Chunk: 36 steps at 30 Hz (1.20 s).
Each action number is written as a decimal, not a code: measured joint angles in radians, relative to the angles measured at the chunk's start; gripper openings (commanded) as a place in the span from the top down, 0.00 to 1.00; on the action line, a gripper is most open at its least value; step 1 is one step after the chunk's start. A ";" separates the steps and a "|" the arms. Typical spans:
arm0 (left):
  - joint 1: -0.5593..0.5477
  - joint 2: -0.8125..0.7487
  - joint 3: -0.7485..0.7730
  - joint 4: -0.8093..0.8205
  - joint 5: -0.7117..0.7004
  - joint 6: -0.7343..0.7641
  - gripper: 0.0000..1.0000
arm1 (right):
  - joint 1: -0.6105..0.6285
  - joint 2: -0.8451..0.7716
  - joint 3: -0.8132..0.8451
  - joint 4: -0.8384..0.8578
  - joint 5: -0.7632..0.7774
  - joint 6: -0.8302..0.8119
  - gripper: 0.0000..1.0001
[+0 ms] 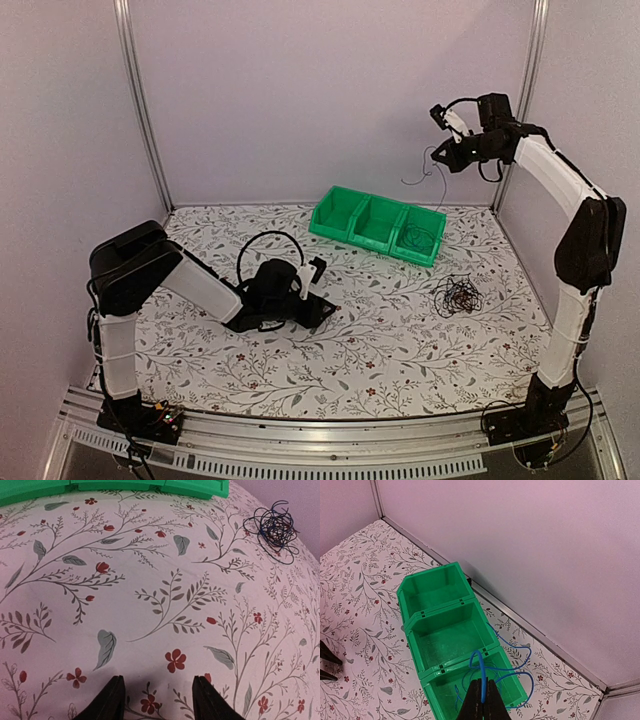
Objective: Untangle the cables
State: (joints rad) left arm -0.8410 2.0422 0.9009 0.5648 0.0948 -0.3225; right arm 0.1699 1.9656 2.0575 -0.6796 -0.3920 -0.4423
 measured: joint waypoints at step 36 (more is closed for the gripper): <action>-0.006 0.037 0.052 -0.005 0.009 -0.023 0.55 | 0.000 -0.138 -0.384 0.053 0.069 -0.060 1.00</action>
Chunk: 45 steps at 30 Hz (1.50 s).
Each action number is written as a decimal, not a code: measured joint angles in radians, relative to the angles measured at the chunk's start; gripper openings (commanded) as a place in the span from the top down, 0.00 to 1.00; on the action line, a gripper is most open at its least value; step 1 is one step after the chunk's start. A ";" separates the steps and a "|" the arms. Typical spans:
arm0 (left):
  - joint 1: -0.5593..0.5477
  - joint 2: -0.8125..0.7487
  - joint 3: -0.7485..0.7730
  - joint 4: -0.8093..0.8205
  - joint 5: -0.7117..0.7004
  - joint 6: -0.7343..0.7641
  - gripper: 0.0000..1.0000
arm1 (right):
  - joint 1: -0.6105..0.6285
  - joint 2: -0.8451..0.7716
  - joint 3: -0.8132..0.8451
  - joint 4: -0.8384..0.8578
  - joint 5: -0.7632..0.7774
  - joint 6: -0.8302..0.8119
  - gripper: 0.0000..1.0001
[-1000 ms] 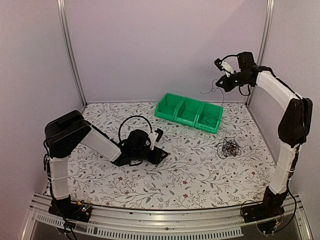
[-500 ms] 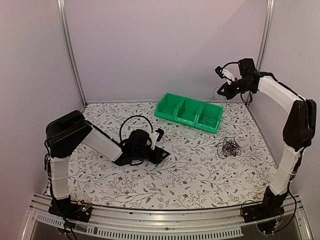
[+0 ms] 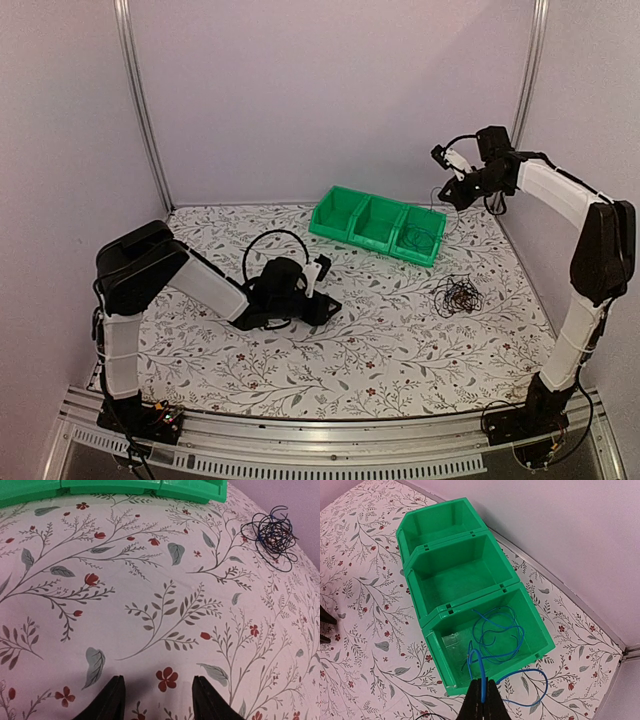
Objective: Untangle the cables
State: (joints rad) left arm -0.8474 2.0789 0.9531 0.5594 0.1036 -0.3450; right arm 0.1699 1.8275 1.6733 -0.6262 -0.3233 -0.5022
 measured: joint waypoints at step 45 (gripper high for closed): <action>-0.006 0.001 0.008 -0.017 -0.009 -0.004 0.55 | 0.125 0.351 0.171 0.012 0.087 -0.152 1.00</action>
State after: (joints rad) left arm -0.8539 2.0796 0.9607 0.5426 0.0944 -0.3492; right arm 0.2947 2.1780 1.8442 -0.6140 -0.2367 -0.6544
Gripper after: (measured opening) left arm 0.454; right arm 0.019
